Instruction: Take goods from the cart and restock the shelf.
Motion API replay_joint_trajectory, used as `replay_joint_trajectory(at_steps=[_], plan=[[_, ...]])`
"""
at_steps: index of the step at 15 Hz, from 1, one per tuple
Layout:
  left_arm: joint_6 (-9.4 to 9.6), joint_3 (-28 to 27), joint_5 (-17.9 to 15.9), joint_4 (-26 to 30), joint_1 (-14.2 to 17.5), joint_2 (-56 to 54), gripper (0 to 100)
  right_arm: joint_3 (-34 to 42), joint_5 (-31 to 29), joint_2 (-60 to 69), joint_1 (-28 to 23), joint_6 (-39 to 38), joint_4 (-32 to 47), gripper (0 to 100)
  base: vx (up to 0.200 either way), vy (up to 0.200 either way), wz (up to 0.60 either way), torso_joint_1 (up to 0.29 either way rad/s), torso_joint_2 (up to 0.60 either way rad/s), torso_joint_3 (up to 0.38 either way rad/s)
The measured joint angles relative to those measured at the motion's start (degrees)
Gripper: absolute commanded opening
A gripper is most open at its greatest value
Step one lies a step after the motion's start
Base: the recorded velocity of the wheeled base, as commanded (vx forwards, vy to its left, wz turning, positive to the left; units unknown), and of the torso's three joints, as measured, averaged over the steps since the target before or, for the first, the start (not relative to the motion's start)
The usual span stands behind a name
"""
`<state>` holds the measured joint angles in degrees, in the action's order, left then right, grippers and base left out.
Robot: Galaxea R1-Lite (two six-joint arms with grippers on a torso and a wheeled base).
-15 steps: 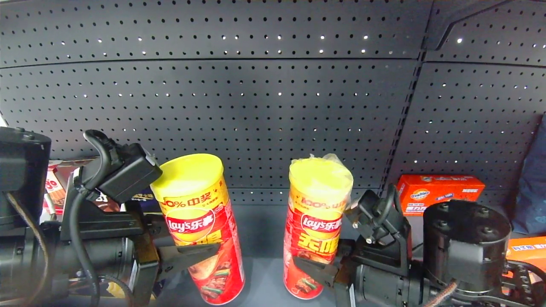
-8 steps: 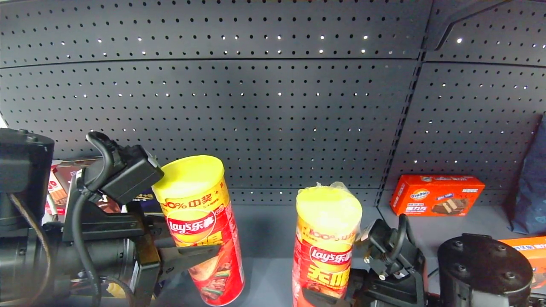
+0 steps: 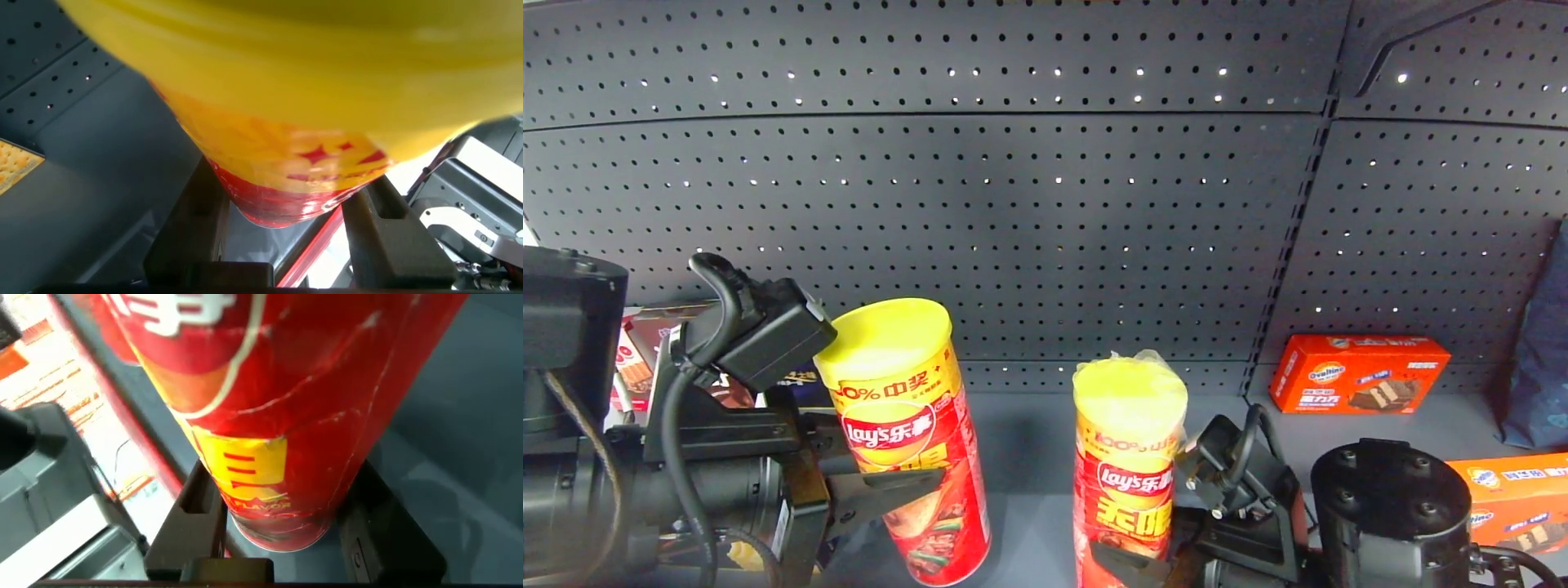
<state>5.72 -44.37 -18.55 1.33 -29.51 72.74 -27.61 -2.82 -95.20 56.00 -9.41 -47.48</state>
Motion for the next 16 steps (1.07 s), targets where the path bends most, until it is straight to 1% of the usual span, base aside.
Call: replay_joint_trajectory(at_steps=[6, 7, 12, 16], plan=[[0.0, 0.2, 0.0, 0.0, 0.1, 0.0, 0, -0.5, 0.0, -1.8, -0.7, 0.0, -0.2, 0, 0.0, 0.0, 0.0, 0.0, 0.0, 0.0], [0.0, 0.2, 0.0, 0.0, 0.1, 0.0, 0, -0.5, 0.0, -1.9, -0.7, 0.0, -0.2, 100, 0.0, 0.0, 0.0, 0.0, 0.0, 0.0], [-0.02, 0.5, 0.0, -0.1, 0.1, -0.1, 0, 0.5, -0.3, -1.6, -1.4, 0.1, 0.2, 100, 0.0, 0.0, 0.0, 0.0, 0.0, 0.0], [0.0, 0.6, 0.0, -0.1, 0.1, -0.1, 0, 5.1, -0.3, 1.9, -1.8, 0.1, 0.2, 100, 0.0, 0.0, 0.0, 0.0, 0.0, 0.0]])
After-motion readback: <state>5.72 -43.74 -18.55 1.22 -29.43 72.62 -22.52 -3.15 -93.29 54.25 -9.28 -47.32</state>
